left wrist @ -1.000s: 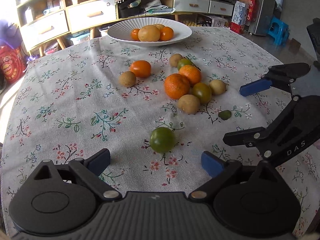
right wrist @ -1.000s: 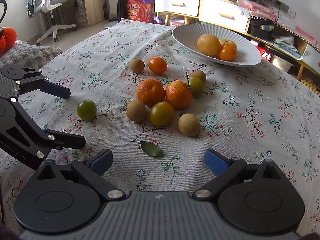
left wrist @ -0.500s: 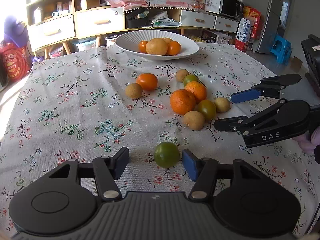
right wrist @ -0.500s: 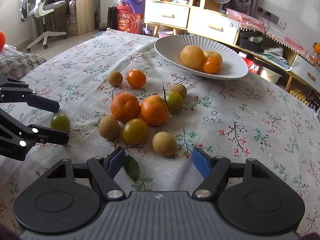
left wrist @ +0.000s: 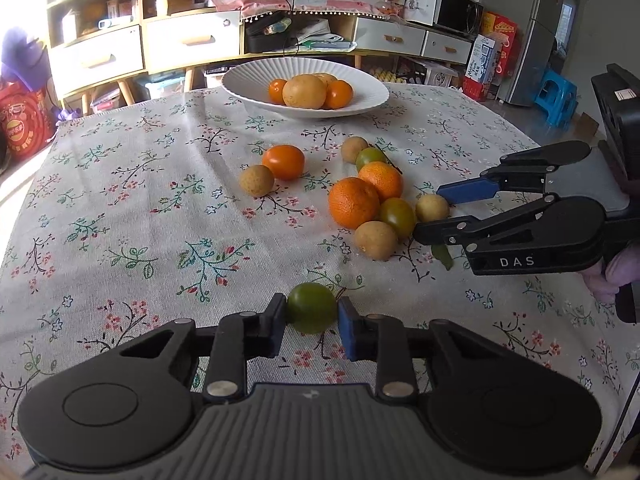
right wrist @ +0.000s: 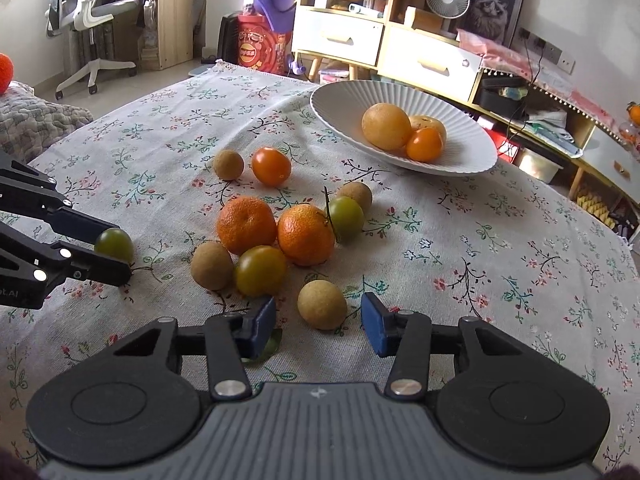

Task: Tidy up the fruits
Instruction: 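Close the left tool on a green lime while the right tool reaches toward the pile, then close the right tool on a small tan round fruit while the left tool holds the lime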

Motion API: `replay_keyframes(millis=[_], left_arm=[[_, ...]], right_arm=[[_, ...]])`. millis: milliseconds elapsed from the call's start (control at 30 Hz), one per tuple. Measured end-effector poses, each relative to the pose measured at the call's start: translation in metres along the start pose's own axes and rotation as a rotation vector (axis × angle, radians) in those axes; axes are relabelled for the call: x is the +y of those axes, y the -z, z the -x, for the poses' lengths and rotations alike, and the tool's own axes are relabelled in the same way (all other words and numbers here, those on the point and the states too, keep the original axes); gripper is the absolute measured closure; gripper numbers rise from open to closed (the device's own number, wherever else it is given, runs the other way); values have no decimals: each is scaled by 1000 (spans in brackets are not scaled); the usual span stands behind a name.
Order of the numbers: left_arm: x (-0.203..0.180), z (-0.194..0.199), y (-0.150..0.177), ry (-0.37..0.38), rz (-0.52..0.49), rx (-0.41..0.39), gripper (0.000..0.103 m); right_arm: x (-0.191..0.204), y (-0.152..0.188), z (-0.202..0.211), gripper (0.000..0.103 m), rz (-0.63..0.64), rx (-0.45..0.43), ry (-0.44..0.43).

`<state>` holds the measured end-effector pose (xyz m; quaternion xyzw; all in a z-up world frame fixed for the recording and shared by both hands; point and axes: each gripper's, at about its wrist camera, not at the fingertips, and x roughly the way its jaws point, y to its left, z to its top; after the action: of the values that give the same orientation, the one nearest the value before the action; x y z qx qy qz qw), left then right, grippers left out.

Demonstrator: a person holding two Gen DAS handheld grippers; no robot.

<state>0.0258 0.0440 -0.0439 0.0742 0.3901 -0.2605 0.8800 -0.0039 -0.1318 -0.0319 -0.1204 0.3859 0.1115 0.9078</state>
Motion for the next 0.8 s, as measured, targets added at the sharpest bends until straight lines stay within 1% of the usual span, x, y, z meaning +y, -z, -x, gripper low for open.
replay_keyframes(millis=[67,167,367,633,800], left_arm=[[0,0,0,0,0,0,80],[0,0,0,0,0,0,80],[2,0,-1,-2,13,8,80],[4,0,-5,-9,47,21,80],[8,0,-11,-16,86,24,80]], right_arm=[[1,0,0,65,8,1,-3],[3,-1,0,69,13,3,-6],[1,-2,0,79,12,7,14],[1,-4,0,79,10,10,5],[-1,-8,0,79,-12,9,1]])
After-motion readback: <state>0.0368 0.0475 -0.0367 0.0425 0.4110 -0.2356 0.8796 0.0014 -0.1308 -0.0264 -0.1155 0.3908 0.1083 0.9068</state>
